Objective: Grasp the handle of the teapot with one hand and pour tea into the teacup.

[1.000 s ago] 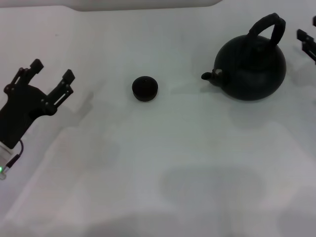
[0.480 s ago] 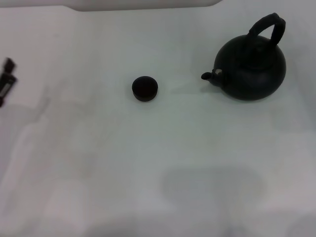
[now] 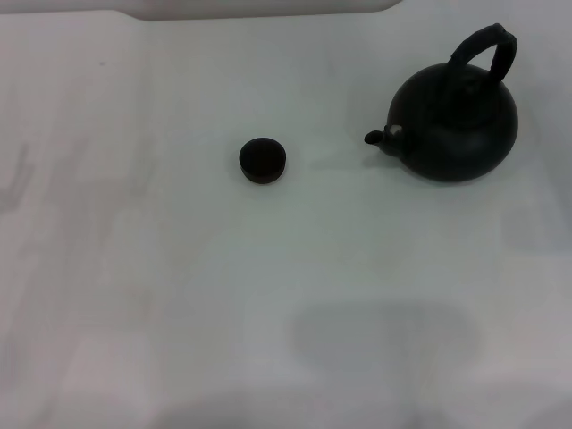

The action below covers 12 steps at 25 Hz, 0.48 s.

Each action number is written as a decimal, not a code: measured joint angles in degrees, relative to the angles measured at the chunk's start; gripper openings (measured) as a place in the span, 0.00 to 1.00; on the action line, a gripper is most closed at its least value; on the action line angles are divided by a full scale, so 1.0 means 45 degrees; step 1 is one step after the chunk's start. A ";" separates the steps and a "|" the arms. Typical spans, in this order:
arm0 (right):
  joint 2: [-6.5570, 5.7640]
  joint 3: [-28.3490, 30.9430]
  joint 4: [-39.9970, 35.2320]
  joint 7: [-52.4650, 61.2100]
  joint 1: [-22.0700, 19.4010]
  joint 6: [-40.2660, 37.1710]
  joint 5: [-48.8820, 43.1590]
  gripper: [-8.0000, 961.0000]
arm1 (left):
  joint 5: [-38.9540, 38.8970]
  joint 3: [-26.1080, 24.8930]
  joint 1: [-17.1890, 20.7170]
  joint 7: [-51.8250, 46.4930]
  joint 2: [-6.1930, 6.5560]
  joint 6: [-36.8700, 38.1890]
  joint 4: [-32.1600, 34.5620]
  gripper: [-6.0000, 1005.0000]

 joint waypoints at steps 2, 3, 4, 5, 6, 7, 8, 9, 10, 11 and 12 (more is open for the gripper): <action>0.0003 0.0033 -0.0309 -0.0064 -0.0033 0.0442 0.0017 0.46 | -0.0096 -0.0010 0.0041 -0.0021 0.0008 -0.0126 0.0043 0.84; 0.0004 0.0040 -0.0439 -0.0125 -0.0071 0.0599 0.0023 0.46 | -0.0110 -0.0011 0.0039 -0.0025 0.0011 -0.0163 0.0043 0.84; 0.0006 0.0043 -0.0510 -0.0220 -0.0130 0.0710 0.0042 0.46 | -0.0113 -0.0011 0.0038 -0.0028 0.0016 -0.0164 0.0043 0.84; 0.0013 0.0044 -0.0546 -0.0320 -0.0196 0.0764 0.0050 0.46 | -0.0116 -0.0010 0.0029 -0.0028 0.0020 -0.0162 0.0043 0.84; 0.0018 0.0043 -0.0563 -0.0423 -0.0260 0.0800 0.0061 0.46 | -0.0183 -0.0010 -0.0024 -0.0016 0.0016 -0.0051 0.0010 0.84; 0.0021 0.0044 -0.0605 -0.0526 -0.0296 0.0835 0.0070 0.46 | -0.0183 -0.0010 -0.0024 -0.0016 0.0016 -0.0051 0.0010 0.84; 0.0024 0.0044 -0.0674 -0.0656 -0.0330 0.0898 0.0098 0.46 | -0.0236 -0.0011 -0.0044 -0.0017 0.0010 0.0006 -0.0020 0.84; 0.0024 0.0048 -0.0760 -0.0826 -0.0347 0.0940 0.0157 0.46 | -0.0302 -0.0011 -0.0050 -0.0028 -0.0006 0.0033 -0.0062 0.84; 0.0023 0.0060 -0.0873 -0.0996 -0.0358 0.0997 0.0285 0.46 | -0.0343 -0.0010 -0.0048 -0.0048 -0.0019 0.0031 -0.0089 0.84; 0.0015 0.0070 -0.0968 -0.1126 -0.0373 0.1050 0.0410 0.46 | -0.0380 -0.0010 -0.0036 -0.0066 -0.0036 -0.0016 -0.0105 0.84; 0.0001 0.0072 -0.1033 -0.1199 -0.0402 0.1168 0.0531 0.46 | -0.0380 0.0000 -0.0002 -0.0071 -0.0050 -0.0114 -0.0112 0.84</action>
